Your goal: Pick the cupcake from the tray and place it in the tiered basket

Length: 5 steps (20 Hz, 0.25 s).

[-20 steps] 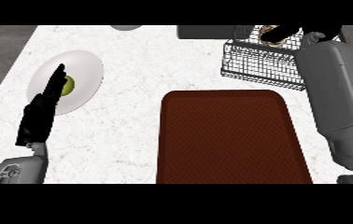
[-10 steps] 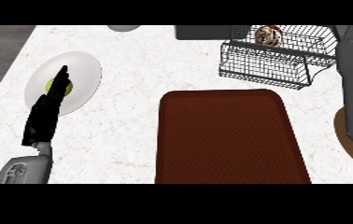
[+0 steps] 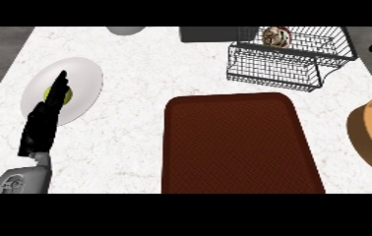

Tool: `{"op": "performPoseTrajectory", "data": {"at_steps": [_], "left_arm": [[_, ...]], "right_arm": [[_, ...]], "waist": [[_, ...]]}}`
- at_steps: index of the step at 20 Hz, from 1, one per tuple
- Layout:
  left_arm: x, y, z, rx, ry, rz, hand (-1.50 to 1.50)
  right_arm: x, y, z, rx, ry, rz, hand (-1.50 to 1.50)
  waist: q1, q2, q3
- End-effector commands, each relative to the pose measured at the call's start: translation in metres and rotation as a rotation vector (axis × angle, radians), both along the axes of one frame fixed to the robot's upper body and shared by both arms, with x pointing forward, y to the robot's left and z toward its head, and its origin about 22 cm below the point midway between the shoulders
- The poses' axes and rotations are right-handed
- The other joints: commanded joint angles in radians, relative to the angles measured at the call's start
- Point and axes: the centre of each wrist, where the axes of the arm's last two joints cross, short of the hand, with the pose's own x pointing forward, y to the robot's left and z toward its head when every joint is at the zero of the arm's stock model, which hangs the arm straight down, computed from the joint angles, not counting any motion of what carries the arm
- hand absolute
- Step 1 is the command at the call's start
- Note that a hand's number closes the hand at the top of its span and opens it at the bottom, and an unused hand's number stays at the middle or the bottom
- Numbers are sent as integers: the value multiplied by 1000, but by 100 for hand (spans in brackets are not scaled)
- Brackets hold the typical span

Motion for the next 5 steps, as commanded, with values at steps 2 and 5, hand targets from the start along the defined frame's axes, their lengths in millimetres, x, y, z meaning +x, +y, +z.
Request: {"op": "performPoseTrajectory", "data": {"at_steps": [2, 5], "left_arm": [[2, -9, -5, -9, 10, 3, 0], [7, 13, 13, -1, -14, 2, 0]], "right_arm": [[-71, -41, 13, 24, -41, 18, -150], [-102, -75, -26, 65, -97, 22, -150]], "waist": [[-5, 1, 0], [2, 5, 1]]}}
